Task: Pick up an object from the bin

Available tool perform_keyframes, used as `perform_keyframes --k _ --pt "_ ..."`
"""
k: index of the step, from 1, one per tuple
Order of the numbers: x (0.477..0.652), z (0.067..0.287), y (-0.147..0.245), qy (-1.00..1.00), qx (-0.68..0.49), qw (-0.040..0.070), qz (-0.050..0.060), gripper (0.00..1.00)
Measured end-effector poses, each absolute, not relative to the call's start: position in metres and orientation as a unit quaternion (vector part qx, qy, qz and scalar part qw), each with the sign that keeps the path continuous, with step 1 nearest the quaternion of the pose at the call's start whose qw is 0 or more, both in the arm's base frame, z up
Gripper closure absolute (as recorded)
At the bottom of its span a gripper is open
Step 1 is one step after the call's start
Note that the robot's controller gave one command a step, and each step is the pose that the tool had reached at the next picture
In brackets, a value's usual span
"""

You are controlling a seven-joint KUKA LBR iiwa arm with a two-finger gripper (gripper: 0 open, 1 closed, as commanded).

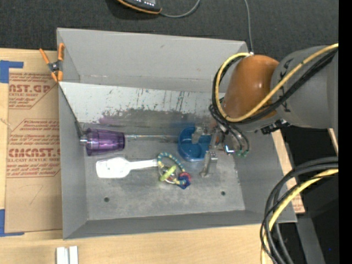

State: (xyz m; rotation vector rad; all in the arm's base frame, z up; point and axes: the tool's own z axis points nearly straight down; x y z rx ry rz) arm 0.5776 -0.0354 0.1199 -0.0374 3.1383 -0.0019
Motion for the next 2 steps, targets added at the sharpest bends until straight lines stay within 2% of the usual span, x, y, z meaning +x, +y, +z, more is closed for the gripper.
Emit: perform_keyframes --k 1,2 --pt "0.577 0.157 -0.037 1.0 -0.007 0.002 0.0 0.0" --pt "0.584 0.099 -0.037 0.999 0.046 0.001 0.0 0.0"
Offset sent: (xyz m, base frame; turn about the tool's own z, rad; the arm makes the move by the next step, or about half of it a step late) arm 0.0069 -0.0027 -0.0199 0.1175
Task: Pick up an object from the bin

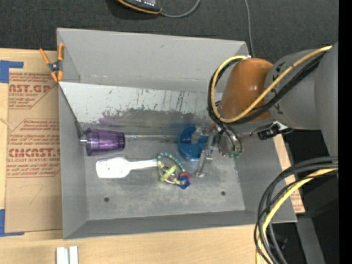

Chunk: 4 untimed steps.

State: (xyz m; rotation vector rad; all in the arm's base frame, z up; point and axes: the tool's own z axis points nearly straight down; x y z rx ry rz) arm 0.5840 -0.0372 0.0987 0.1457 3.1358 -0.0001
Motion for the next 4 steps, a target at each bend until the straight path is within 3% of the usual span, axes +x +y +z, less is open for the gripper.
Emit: perform_keyframes --k 1,2,4 --pt "0.593 0.0703 -0.0481 0.998 0.055 0.005 0.0 0.0" --pt "0.5872 0.0708 -0.0403 0.996 0.086 0.003 0.001 1.0" --pt "0.5864 0.0737 -0.0398 0.996 0.088 0.002 0.001 1.0"
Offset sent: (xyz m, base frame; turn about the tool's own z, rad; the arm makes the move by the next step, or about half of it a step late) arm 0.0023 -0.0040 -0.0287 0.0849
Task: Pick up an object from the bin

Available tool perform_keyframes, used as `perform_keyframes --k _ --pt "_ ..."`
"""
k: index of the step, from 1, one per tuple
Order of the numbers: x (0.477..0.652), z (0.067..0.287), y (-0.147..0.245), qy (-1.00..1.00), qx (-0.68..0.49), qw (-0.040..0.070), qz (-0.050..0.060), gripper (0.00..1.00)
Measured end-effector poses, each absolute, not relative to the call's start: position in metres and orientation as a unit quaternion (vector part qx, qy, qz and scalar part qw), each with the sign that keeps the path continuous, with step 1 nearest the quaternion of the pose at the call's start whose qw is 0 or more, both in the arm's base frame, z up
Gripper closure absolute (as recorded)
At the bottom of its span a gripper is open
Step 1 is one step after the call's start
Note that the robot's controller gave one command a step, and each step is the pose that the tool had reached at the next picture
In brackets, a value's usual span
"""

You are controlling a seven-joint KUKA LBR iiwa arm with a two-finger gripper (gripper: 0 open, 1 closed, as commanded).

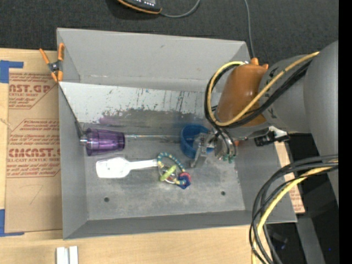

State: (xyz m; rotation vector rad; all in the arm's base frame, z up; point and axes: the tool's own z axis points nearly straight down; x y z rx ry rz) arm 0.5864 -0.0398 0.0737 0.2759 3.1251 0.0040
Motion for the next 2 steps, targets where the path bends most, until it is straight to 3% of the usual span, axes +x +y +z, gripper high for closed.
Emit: perform_keyframes --k 2 --pt "0.585 0.112 -0.039 0.996 0.088 0.0 0.001 1.0"
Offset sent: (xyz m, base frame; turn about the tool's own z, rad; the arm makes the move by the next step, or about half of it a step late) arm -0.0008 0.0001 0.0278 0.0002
